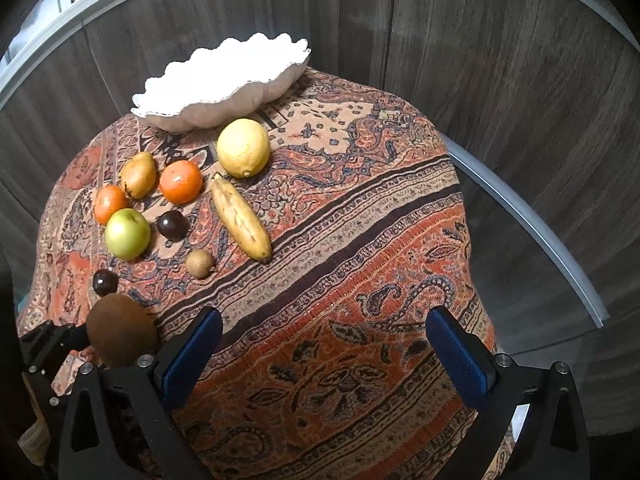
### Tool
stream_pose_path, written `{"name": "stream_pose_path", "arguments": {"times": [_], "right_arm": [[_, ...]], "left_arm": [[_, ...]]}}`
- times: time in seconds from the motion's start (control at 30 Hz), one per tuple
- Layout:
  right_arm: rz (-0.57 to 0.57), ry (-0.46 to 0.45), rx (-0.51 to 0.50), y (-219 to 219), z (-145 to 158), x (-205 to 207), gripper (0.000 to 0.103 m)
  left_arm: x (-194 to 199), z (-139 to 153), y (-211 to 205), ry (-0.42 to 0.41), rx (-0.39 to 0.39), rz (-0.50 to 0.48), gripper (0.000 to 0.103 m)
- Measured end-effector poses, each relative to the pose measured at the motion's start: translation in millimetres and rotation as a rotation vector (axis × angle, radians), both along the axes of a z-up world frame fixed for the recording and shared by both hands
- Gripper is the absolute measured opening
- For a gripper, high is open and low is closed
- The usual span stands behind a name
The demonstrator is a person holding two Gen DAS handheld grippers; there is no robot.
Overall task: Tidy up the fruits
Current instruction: 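Lift the kiwi with the left gripper while the right gripper grasps the yellow banana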
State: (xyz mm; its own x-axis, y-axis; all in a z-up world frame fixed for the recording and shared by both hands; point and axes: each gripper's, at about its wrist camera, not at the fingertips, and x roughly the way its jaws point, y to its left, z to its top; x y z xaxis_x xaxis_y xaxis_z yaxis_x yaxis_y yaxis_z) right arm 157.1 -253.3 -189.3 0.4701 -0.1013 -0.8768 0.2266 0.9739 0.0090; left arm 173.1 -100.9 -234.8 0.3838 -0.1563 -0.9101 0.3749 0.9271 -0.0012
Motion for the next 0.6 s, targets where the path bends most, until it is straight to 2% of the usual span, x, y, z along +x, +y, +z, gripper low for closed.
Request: {"name": "stream_pose_path", "arguments": {"times": [0.23,0.47,0.57,0.6], "right_arm": [[0.044,-0.017,-0.016,9.1,7.4,10.4,0.103],[0.149,-0.030,-0.012,26.8,7.7,54.3,0.102],[0.209,-0.010,-0.003,36.6,-0.6,73.9,0.096],[0.231,0.002,-0.005,39.8,-4.3,79.5,0.089]], "left_arm": [[3.3,21.3,19.4,-0.048,-0.028,0.057,0.062],[20.2,38.4,40.5,-0.095,-0.046,0.136,0.062],[32.7,43.2,49.4,-0.116,-0.047,0.177,0.062],[37.3,44.9,51.8,-0.125,-0.046,0.190,0.062]]}}
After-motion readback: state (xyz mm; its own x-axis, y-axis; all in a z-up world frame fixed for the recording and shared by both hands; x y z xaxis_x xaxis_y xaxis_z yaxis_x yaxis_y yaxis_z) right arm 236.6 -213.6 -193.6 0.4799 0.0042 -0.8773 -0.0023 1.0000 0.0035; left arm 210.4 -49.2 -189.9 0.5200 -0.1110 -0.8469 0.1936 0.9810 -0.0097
